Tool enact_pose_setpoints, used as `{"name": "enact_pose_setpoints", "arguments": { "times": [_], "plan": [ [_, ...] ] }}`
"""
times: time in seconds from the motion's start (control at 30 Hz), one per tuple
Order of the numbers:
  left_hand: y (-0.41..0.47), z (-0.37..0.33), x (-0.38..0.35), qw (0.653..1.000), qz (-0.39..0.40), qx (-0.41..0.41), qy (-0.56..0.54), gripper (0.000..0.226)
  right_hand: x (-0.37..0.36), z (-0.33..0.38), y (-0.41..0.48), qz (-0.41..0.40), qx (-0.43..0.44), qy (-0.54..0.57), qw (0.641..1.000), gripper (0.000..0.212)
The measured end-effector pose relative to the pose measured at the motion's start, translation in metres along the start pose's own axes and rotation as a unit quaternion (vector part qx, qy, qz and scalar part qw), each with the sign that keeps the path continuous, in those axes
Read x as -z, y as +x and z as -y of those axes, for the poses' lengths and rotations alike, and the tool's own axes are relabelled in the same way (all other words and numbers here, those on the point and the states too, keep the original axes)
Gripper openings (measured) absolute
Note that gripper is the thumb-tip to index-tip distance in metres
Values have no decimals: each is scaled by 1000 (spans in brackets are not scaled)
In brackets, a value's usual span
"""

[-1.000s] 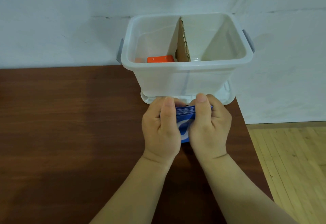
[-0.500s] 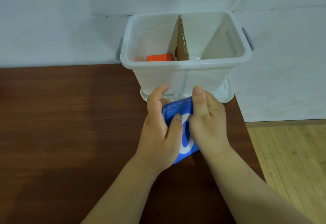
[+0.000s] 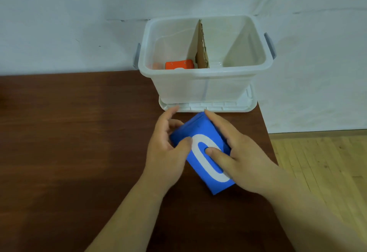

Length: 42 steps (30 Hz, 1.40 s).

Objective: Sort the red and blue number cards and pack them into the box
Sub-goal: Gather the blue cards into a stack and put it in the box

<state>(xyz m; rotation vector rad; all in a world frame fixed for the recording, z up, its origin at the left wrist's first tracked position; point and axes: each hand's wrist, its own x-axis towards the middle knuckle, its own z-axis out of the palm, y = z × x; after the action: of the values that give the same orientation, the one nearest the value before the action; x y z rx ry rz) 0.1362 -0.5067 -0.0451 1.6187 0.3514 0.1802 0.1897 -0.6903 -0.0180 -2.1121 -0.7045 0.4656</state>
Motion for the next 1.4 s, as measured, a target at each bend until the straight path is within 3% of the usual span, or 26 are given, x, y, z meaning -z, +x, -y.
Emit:
{"name": "enact_pose_setpoints", "arguments": {
  "times": [0.1, 0.23, 0.33, 0.47, 0.57, 0.67, 0.77, 0.87, 1.0, 1.23, 1.4],
  "plan": [
    [4, 0, 15, 995, 65, -27, 69, 86, 9, -7, -1, 0, 21, -126, 992, 82],
    [-9, 10, 21, 989, 82, -38, 121, 87, 12, -27, -15, -31, -21, -35, 999, 63],
    [-18, 13, 21, 983, 90, -47, 155, 86, 2, -33, -26, -107, -21, 12, 994, 56],
    [-13, 6, 12, 962, 43, -148, 224, 69, -3, -25, -21, -194, 46, -62, 978, 41],
    [-12, 16, 6, 961, -11, -165, 221, 76, -6, -34, -17, -227, 57, -89, 968, 38],
    [-16, 33, 2, 945, -5, -194, 265, 83, -19, -44, -17, -234, 41, -61, 969, 44],
    [-15, 33, 3, 927, 2, -221, 303, 68, -21, -40, -16, -244, 52, -32, 968, 49],
    [-11, 25, 9, 920, -13, -253, 298, 45, -16, -34, -14, -242, 100, -72, 963, 45],
    [-8, 28, 8, 925, 34, -217, 309, 42, -23, -45, -9, -177, 74, -83, 978, 49],
    [-7, 26, 8, 957, 77, -135, 247, 71, -24, -43, -7, -143, 41, -64, 987, 44],
    [-2, -5, 23, 973, 91, -79, 196, 58, -5, -14, -8, -116, -37, 28, 992, 35]
  ]
}}
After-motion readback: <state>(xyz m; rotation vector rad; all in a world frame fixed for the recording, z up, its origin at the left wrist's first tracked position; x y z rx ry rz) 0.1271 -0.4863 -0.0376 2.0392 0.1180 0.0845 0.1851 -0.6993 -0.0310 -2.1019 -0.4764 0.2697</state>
